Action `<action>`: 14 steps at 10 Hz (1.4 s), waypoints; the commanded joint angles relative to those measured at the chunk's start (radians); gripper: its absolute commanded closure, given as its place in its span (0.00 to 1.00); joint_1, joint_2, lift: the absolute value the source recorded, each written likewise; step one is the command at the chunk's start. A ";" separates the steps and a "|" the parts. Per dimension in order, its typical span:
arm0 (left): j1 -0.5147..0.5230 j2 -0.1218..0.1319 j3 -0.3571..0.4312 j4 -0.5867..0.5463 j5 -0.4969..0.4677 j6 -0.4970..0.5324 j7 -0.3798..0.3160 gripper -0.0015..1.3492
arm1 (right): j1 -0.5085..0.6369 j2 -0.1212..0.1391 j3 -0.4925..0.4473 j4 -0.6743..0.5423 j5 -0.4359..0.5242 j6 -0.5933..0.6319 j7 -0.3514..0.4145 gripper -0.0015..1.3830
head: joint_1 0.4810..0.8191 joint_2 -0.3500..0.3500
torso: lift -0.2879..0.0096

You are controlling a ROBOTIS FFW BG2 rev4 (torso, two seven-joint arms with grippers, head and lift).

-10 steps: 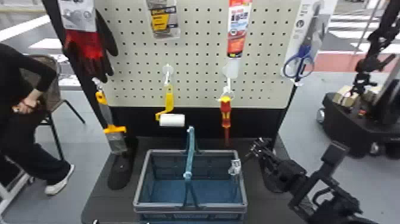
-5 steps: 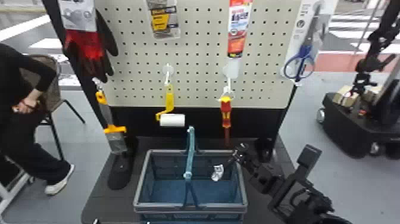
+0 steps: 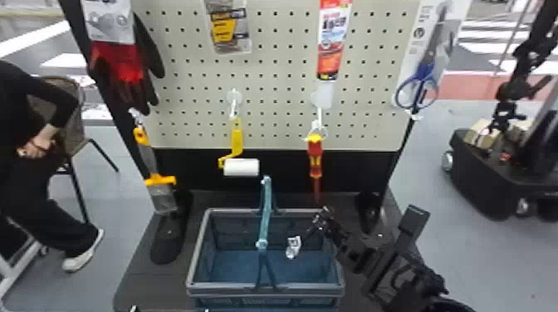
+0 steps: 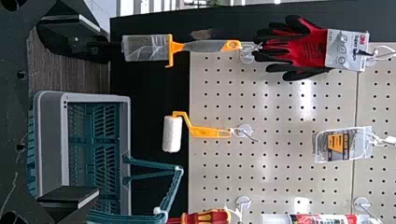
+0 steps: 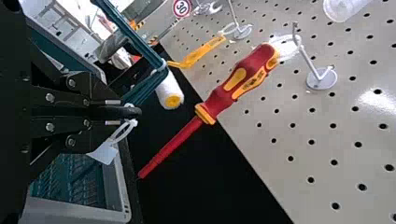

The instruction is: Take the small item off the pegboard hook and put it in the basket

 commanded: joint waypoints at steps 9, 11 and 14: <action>-0.004 -0.003 -0.005 0.007 -0.001 0.001 0.000 0.08 | -0.030 -0.011 0.079 0.067 -0.025 -0.003 0.020 0.65 | 0.20 0.50 | 0.63; -0.004 -0.003 -0.005 0.007 -0.001 0.001 0.000 0.08 | -0.037 -0.013 0.079 0.067 -0.024 -0.026 0.021 0.45 | 0.20 0.50 | 0.63; -0.004 -0.003 -0.007 0.007 -0.001 0.001 0.000 0.08 | -0.037 -0.013 0.077 0.069 -0.033 -0.032 0.021 0.43 | 0.20 0.50 | 0.63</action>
